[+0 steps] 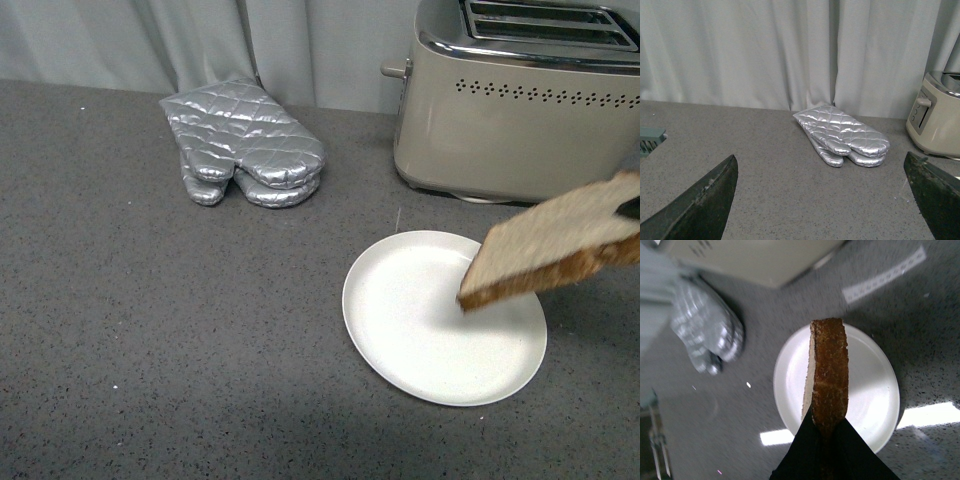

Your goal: Put bread into toaster

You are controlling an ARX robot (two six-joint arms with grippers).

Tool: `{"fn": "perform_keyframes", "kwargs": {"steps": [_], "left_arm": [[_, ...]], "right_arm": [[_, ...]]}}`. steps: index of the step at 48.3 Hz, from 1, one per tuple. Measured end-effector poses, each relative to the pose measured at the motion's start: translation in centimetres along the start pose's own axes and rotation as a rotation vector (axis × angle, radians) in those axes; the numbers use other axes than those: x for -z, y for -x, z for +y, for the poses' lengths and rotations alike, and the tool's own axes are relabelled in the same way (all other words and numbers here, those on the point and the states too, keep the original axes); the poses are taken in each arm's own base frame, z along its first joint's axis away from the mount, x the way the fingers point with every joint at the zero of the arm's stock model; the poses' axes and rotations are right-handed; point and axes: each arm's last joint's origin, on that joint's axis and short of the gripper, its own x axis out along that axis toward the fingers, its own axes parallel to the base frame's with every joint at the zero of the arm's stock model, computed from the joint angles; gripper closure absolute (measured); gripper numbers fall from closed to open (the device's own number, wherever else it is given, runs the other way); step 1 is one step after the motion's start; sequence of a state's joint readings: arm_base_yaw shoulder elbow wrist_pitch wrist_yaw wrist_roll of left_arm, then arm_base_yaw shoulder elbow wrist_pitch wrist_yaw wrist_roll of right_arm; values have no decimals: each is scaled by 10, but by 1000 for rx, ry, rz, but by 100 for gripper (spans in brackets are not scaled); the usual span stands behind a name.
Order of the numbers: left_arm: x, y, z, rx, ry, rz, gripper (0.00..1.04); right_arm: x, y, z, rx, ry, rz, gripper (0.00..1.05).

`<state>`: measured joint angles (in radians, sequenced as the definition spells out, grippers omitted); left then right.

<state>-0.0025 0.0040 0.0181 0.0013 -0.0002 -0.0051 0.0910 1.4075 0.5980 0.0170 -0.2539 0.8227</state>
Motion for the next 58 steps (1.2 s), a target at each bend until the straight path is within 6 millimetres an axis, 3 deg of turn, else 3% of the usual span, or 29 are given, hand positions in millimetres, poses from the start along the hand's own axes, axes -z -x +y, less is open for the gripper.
{"fn": "perform_keyframes", "kwargs": {"steps": [9,15,22,35,58], "left_arm": [[0,0,0,0,0,0,7],[0,0,0,0,0,0,7],[0,0,0,0,0,0,7],[0,0,0,0,0,0,7],[0,0,0,0,0,0,7]], "right_arm": [[-15,66,49,-77,-188,-300,103],[-25,77,74,-106,-261,-424,103],[-35,68,94,-100,-331,-492,103],[-51,30,129,-35,-458,-525,103],[-77,-15,141,55,-524,-573,103]]}}
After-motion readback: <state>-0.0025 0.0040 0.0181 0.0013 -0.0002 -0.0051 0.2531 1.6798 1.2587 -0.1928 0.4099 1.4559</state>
